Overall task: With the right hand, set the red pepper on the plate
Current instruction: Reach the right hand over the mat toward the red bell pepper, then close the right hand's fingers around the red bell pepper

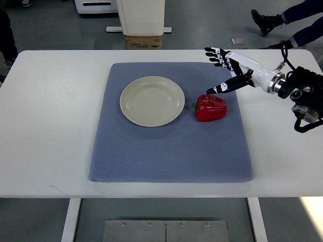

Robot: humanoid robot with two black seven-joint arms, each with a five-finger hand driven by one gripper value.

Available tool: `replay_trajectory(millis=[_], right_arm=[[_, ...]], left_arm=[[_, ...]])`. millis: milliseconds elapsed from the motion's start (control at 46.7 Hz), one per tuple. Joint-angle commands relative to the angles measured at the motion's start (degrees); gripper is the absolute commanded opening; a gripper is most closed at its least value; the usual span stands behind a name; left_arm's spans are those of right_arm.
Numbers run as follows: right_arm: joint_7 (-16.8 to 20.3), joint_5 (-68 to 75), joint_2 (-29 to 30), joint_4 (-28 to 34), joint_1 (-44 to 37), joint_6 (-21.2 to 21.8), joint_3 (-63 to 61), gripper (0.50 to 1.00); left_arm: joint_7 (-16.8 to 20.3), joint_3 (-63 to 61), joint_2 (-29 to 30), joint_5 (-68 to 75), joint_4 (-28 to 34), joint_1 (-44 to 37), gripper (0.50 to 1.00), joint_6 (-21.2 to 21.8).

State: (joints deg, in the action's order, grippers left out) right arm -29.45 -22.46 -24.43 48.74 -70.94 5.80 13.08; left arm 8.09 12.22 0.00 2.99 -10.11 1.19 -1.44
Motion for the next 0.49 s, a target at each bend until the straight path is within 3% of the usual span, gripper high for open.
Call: replay_trajectory(millis=[0,364,471], right_arm=[[-0.4,-0.3,0.1,0.6,-1.8,-0.1,3.6,0.995],[-1.2,-1.4,1.1,0.8,-4.2,-1.5,12.4,0.985],[-1.2,-1.5,2.5,0.7,-4.2,-4.0,14.4,0.985]], left_arm=[[0.0,0.0,0.0,0.0,0.0,-0.1,1.0,-0.1],[0.0,0.0,0.0,0.0,0.0,0.0,1.0,-0.1],[0.0,0.0,0.0,0.0,0.0,0.0,1.0,-0.1]])
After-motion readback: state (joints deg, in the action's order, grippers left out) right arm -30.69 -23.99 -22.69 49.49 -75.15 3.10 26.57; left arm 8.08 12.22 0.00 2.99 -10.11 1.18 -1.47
